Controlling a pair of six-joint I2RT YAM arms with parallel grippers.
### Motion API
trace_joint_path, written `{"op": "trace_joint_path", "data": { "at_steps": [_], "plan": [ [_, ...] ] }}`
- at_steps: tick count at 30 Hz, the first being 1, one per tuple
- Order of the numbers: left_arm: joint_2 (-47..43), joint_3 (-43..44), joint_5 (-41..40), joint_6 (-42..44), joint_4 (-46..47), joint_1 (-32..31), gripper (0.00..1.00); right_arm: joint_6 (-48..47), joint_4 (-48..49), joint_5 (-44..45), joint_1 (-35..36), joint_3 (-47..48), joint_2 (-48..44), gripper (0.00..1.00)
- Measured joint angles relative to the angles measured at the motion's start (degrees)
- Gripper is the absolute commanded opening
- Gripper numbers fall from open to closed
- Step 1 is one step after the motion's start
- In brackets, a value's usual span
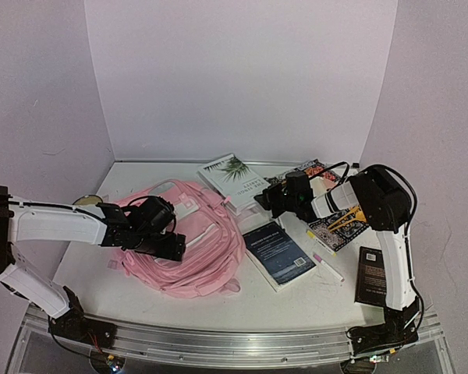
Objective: Pack the student bag
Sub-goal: Adjust the book at the corner of the board.
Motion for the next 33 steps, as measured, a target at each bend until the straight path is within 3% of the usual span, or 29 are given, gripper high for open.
{"op": "trace_joint_path", "data": {
  "at_steps": [8,20,26,33],
  "plan": [
    [-2.18,2.6,0.35,-4.11,2.54,0.97,0.94,0.0,1.11,-0.37,0.0,-4.5,-5.89,0.0],
    [-3.93,3.09,4.55,-11.52,14.28,4.28,0.94,-0.47,3.76,-0.18,1.44,-19.79,-24.9,0.0],
    [-0.34,3.73,7.65,-14.51,19.5,4.39,0.94,-1.16,4.12,0.72,4.86,-30.62,-30.82,0.0],
    [6.82,7.29,12.12,-15.87,23.1,4.45,0.87,-1.6,6.11,1.37,9.12,-38.78,-32.35,0.0]
  ]
}}
